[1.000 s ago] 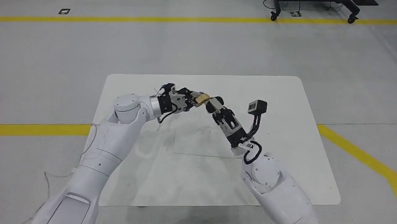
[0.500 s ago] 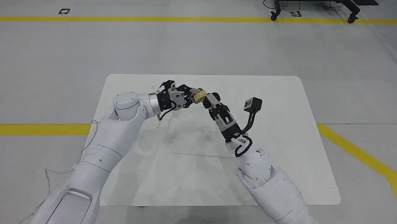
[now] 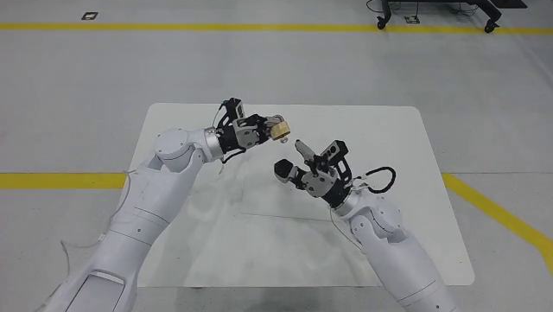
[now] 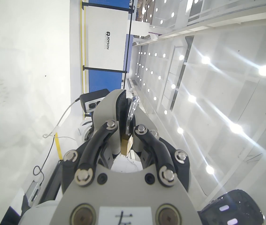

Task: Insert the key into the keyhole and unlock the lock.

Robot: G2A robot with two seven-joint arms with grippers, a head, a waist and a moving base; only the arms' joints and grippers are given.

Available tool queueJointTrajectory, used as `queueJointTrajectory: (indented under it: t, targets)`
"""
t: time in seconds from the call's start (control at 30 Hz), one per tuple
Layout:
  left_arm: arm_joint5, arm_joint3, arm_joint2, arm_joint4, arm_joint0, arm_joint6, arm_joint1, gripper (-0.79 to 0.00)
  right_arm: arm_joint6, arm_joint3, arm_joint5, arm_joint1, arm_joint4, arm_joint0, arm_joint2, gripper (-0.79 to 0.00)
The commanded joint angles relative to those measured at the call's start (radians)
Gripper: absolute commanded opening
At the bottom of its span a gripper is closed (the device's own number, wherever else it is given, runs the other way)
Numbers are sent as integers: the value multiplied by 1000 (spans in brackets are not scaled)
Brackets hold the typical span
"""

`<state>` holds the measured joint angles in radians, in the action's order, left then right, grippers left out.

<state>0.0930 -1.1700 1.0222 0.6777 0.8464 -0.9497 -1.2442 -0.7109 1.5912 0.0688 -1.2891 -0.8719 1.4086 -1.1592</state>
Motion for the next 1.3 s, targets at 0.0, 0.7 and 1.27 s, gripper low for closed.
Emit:
queueJointTrajectory:
  t: [0.0,0.7,1.27]
  targets:
    - [-3,-5,1,-9,3,-11,1,-785,-26,-20,-11,-1,-23,-14,2,-403]
    - [-9,-33,-2,-75,8,-45,4,-785,-6,-76,17,-15,-66,-45,13,-785]
    - [-134,-123,20,-224,50,99,11,-785,-45,-160,-139,-42,-395,-69,40,-785]
